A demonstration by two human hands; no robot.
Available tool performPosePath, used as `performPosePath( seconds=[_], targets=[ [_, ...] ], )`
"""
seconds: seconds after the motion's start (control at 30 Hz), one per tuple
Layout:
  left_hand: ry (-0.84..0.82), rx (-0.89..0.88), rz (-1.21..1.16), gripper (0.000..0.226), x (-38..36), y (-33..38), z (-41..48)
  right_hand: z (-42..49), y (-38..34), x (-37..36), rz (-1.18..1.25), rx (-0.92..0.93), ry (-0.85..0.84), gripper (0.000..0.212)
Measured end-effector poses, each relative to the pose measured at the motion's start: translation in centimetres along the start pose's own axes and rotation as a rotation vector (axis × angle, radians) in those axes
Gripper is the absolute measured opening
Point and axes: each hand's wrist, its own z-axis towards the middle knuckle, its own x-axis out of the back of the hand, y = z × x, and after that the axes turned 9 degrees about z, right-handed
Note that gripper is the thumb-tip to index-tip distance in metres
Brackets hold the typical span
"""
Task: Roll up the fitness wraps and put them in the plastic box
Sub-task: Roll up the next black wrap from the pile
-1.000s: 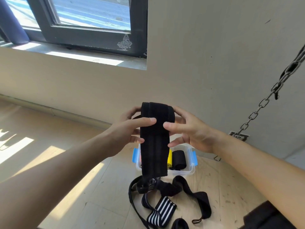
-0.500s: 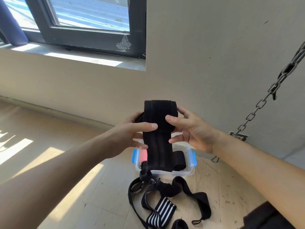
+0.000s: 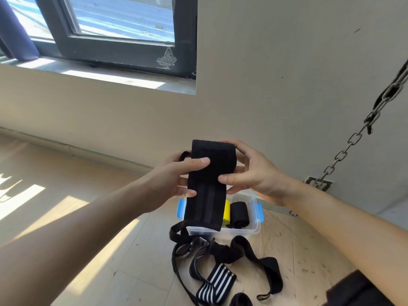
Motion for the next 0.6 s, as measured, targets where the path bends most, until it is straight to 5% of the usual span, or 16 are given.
performPosePath(
  seconds=[0.33, 0.6],
  targets=[
    [0.035, -0.15, -0.065, 0.072, -0.12, -0.6, 0.42, 0.03, -0.65, -0.14, 0.153, -0.258, -0.011, 0.05],
    [-0.044, -0.04, 0.049, 0.076, 0.19, -0.71, 0.37, 0.35, -0.13, 0.45, 0.177, -0.126, -0.004, 0.051]
  ],
)
